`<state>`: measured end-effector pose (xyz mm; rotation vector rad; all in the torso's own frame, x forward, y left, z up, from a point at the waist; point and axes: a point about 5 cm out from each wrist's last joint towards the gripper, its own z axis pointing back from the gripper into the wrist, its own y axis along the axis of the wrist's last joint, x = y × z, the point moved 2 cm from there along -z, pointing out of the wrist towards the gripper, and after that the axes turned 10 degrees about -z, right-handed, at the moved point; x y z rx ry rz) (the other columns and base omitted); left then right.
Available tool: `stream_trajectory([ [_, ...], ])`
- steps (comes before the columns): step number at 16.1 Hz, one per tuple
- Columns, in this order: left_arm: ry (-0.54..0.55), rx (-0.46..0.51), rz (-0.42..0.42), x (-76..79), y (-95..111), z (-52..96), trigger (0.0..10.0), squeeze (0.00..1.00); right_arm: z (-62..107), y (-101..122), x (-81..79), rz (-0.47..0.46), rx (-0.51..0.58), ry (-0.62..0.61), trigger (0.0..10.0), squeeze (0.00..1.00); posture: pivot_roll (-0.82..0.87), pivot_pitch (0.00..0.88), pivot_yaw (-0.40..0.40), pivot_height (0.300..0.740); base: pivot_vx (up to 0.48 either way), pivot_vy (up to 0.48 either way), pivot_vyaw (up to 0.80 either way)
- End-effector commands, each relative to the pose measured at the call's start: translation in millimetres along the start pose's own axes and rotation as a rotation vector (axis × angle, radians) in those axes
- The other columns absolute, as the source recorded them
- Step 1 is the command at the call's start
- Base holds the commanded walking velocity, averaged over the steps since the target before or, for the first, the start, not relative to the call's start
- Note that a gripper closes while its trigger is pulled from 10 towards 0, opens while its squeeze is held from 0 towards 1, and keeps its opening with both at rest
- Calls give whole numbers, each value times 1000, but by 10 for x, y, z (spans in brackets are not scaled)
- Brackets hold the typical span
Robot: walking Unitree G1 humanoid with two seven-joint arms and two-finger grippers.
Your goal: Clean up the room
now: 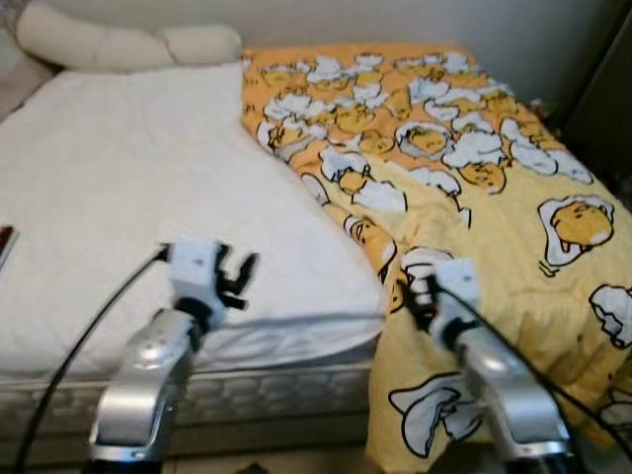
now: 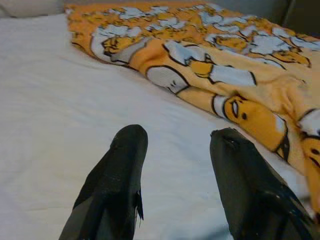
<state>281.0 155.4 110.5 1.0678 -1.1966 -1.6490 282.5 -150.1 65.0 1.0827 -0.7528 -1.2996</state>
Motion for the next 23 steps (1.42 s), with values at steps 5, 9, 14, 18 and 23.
stream_trajectory([
  [5, -52, -50, -54, -30, -59, -24, 10000, 0, -51, -87, -45, -50, -78, 16, 10000, 0, -17, 0, 5, 740, 0, 0, 0],
  [9, -223, -33, -77, 78, 3, -103, 10000, 1000, -192, -87, 1, -8, -125, -25, 10000, 1000, -18, 0, 6, 740, 0, 0, 0],
  [14, -451, -48, -121, 208, 47, -125, 10000, 1000, -366, -67, 205, -64, -187, -126, 10000, 1000, -42, 0, 21, 740, 0, 0, 0],
  [18, -540, -68, -172, 180, 69, -134, 10000, 1000, -507, -72, 306, -14, -237, -176, 10000, 1000, -41, 0, 33, 740, 0, 0, 0],
  [23, -538, -72, -164, 166, 72, -137, 10000, 1000, -614, 45, 383, -45, -191, -204, 10000, 1000, -31, 0, 36, 740, 0, 0, 0],
])
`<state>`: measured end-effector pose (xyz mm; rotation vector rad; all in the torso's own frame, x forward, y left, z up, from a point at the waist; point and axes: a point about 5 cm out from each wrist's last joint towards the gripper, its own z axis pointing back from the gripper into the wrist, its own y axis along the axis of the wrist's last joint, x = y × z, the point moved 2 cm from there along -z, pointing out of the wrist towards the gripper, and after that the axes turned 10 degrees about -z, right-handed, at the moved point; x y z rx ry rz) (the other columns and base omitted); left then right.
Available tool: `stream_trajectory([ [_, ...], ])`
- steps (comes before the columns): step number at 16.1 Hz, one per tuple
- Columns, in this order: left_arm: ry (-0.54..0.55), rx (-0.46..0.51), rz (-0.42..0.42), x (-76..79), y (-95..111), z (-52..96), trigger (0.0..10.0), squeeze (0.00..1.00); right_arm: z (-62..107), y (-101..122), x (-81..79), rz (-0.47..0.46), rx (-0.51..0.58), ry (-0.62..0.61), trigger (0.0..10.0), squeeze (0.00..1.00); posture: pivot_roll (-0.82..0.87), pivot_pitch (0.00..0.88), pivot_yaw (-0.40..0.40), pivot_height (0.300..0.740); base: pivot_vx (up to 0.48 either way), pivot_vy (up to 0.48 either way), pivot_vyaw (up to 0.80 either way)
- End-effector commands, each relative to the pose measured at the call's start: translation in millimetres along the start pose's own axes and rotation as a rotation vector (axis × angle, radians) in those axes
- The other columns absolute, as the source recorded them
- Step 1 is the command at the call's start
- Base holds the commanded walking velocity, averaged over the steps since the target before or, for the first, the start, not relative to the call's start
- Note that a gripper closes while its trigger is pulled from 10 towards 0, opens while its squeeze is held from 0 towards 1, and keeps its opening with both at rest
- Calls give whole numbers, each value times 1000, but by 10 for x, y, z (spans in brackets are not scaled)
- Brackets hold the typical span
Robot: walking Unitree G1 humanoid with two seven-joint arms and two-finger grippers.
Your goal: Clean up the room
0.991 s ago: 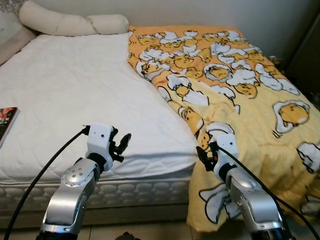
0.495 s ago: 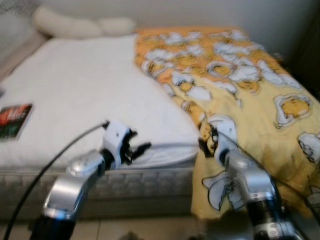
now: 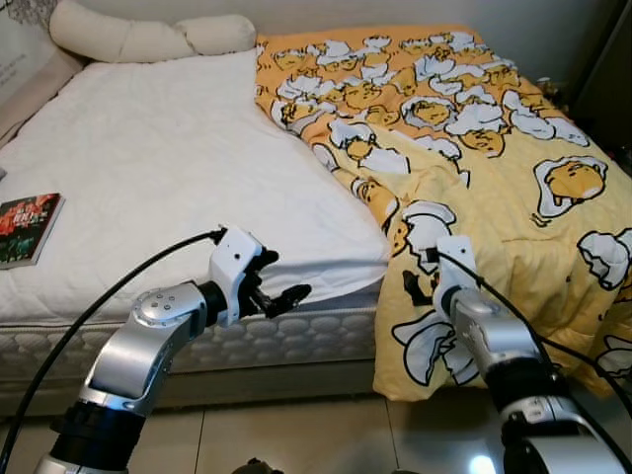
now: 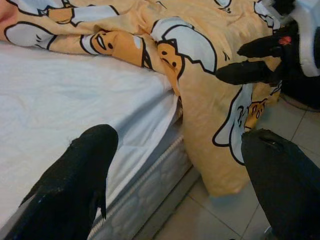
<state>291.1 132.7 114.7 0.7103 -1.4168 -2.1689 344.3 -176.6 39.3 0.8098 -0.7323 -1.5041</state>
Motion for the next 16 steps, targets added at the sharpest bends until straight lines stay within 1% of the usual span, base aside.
stream_trajectory([
  [1, -1, -17, -1, 24, -34, 10, 10000, 1000, -24, 31, 11, -8, 9, -11, 10000, 1000, -27, 0, 33, 740, 0, 0, 0],
  [3, -4, -20, -5, 42, -36, 10, 10000, 1000, -71, 46, 30, 7, 16, -20, 10000, 1000, -20, 0, 32, 740, 0, 0, 0],
  [4, 2, -26, -15, 40, -47, 29, 10000, 1000, -101, 121, -24, -6, 48, 21, 10000, 941, -17, 0, 27, 740, 0, 0, 0],
  [5, 18, -33, -25, 32, -55, 57, 10000, 1000, -123, 189, -52, -2, 62, 45, 10000, 153, -1, 0, 19, 740, 0, 0, 0],
  [6, 20, -34, -26, 36, -55, 64, 10000, 1000, -128, 206, -43, 8, 66, 40, 10000, 98, 3, 0, 18, 740, 0, 0, 0],
  [7, 16, -44, -41, 56, -46, 101, 10000, 1000, -139, 271, -15, 21, 82, 25, 10000, 0, 20, 0, 19, 740, 0, 0, 0],
  [8, 9, -54, -60, 71, -36, 131, 10000, 1000, -145, 315, 4, 20, 95, 18, 10000, 0, 23, 0, 20, 740, 0, 0, 0],
  [9, 9, -52, -59, 77, -23, 145, 10000, 1000, -147, 334, 24, 25, 97, 5, 10000, 0, 30, 0, 23, 740, 0, 0, 0],
  [11, -5, -49, -59, 117, 28, 212, 10000, 1000, -149, 430, 105, 38, 119, -54, 10000, 0, 55, 35, 30, 740, 0, 0, 0],
  [12, -5, -49, -59, 117, 28, 212, 10000, 1000, -149, 430, 105, 38, 119, -54, 10000, 0, 55, 35, 30, 740, 0, 0, 0],
  [13, -11, -51, -66, 139, 49, 249, 10000, 1000, -140, 455, 182, 6, 132, -102, 10000, 0, 82, 74, 42, 740, 0, 0, 0],
  [14, -13, -52, -72, 165, 82, 292, 10000, 1000, -132, 472, 248, -43, 143, -133, 10000, 0, 97, 94, 48, 740, 0, 0, 0],
  [15, -13, -51, -73, 174, 99, 309, 10000, 1000, -130, 476, 267, -59, 146, -141, 10000, 0, 97, 94, 48, 740, 0, 0, 0],
  [16, -6, -45, -82, 191, 155, 352, 10000, 1000, -114, 492, 366, -107, 154, -173, 10000, 0, 127, 134, 52, 740, 0, 0, 0],
])
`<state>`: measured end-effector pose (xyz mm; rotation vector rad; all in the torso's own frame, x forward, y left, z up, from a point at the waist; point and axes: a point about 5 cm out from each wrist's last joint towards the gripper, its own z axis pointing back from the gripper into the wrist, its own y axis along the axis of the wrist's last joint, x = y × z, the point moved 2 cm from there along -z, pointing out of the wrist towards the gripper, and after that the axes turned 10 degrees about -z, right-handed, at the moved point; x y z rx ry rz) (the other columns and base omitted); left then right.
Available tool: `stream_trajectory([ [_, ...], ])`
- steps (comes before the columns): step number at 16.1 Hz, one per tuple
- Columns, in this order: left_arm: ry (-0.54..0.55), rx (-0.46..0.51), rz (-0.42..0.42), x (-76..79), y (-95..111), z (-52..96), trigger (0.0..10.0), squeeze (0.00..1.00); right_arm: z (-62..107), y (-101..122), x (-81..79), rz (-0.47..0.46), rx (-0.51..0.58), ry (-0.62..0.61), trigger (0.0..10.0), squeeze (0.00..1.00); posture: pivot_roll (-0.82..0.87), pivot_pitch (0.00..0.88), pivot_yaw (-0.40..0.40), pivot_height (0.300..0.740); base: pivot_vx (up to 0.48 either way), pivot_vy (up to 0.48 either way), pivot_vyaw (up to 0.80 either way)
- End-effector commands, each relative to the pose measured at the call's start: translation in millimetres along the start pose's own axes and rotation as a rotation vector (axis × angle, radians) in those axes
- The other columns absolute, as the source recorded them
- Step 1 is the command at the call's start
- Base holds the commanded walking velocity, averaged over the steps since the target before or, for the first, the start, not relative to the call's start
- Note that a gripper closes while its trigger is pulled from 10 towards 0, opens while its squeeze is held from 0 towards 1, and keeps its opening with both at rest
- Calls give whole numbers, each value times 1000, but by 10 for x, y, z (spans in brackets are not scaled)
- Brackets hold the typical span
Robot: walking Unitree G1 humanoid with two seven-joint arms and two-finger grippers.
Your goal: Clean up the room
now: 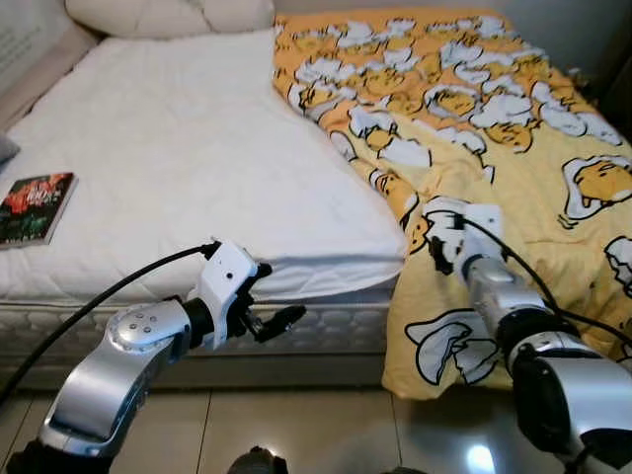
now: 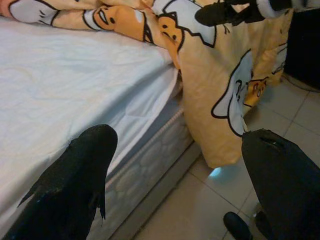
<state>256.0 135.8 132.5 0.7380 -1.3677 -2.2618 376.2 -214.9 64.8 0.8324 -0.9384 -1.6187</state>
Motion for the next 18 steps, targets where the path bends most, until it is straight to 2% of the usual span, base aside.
stream_trajectory([
  [1, 19, -1, -13, -27, 49, 71, 10000, 984, -7, 84, 53, -42, 19, -26, 10000, 0, 139, 151, 52, 740, 0, 0, 0],
  [2, 28, -3, -17, -22, 58, 99, 10000, 867, -6, 87, 98, -56, 15, -38, 10000, 0, 152, 165, 50, 740, 0, 0, 0],
  [4, 46, -13, -22, -17, 65, 147, 10000, 510, -5, 80, 148, -70, 5, -49, 10000, 0, 174, 183, 46, 740, 0, 0, 0],
  [5, 55, -31, -23, 7, 48, 214, 10000, 176, -1, 28, 183, -79, -21, -51, 10000, 0, 199, 206, 42, 740, 0, 0, 0],
  [6, 57, -39, -24, 25, 47, 253, 10000, 0, 0, 15, 197, -82, -30, -49, 10000, 0, 209, 213, 40, 740, 0, 0, 0],
  [8, 59, -48, -25, 50, 53, 305, 10000, 0, 0, 18, 209, -94, -34, -43, 10000, 0, 225, 224, 38, 740, 0, 0, 0],
  [9, 61, -54, -28, 60, 69, 343, 10000, 0, -2, 35, 207, -115, -32, -36, 824, 0, 245, 244, 39, 740, 0, 0, 0],
  [10, 61, -54, -28, 60, 69, 343, 10000, 0, -2, 35, 207, -115, -32, -36, 824, 0, 245, 244, 39, 740, 0, 0, 0],
  [11, 62, -57, -32, 66, 94, 374, 10000, 0, -3, 56, 206, -134, -31, -34, 0, 0, 254, 252, 44, 740, 0, 0, 0],
  [18, 47, -89, -28, 131, 105, 469, 10000, 0, -7, 80, 187, -177, -27, -24, 0, 0, 263, 283, 36, 740, 0, 0, 0],
])
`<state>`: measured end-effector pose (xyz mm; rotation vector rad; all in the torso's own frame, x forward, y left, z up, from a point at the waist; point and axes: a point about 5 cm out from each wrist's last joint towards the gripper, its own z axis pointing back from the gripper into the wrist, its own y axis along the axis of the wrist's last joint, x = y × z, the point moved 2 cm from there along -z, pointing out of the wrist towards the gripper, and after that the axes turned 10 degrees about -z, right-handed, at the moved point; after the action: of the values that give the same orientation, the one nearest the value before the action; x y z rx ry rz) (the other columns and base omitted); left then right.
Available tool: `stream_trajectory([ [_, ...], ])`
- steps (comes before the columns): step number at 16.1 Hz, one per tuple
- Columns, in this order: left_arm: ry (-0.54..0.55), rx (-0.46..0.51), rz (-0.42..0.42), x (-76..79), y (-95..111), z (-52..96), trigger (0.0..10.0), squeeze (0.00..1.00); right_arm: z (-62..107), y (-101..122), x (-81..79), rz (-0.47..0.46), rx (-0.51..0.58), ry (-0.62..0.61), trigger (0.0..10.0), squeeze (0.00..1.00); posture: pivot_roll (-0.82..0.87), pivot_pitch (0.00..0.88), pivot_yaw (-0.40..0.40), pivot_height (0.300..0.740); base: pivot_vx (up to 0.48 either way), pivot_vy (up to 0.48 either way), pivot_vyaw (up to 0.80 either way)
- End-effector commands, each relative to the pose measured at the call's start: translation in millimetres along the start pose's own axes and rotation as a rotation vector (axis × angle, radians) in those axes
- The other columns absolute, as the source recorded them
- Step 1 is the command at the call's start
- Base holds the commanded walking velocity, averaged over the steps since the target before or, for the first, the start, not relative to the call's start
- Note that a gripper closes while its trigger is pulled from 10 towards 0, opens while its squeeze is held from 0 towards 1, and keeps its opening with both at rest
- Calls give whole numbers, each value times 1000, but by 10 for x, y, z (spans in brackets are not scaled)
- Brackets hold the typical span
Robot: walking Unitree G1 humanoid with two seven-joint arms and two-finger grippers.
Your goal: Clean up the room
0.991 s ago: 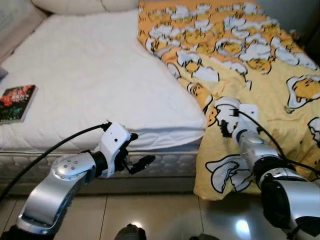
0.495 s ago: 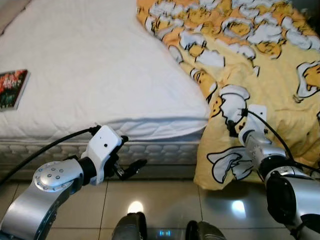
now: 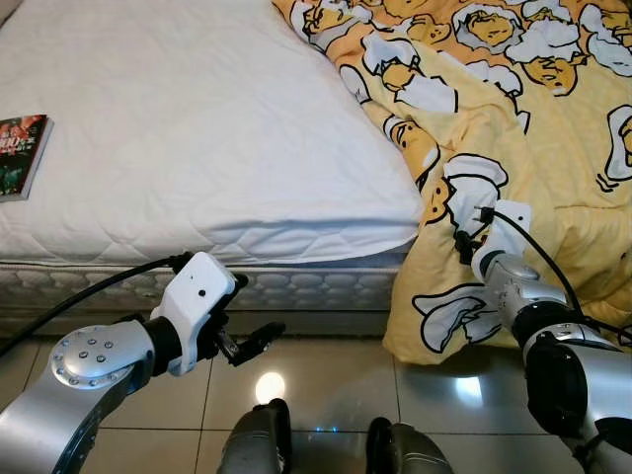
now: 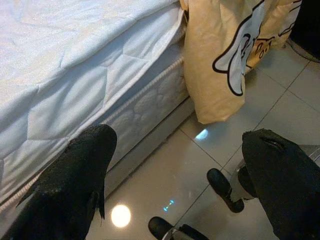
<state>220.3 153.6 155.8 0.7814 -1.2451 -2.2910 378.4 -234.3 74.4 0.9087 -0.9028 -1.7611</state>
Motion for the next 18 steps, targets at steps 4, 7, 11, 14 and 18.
stream_trajectory([
  [4, 0, -13, 8, 28, -15, 25, 10000, 0, 0, -41, -3, -38, -23, -3, 0, 0, 248, 272, 23, 740, 0, 0, 0],
  [7, 4, -12, 11, 16, -22, -5, 10000, 0, -1, 0, 4, -31, -13, 8, 0, 0, 234, 261, 25, 740, 0, 0, 0],
  [11, 5, -2, 19, 5, -8, -35, 10000, 0, 1, 15, 16, -27, -7, 26, 0, 0, 223, 252, 28, 740, 0, 0, 0],
  [14, 2, 5, 23, 7, -15, -66, 10000, 0, 5, -8, -98, -17, 0, 116, 0, 0, 193, 232, 24, 740, 0, 0, 0],
  [18, 6, 29, 37, -6, 11, -137, 10000, 0, 88, -86, -624, -12, 42, 457, 0, 0, 170, 218, 24, 740, 0, 0, 0],
])
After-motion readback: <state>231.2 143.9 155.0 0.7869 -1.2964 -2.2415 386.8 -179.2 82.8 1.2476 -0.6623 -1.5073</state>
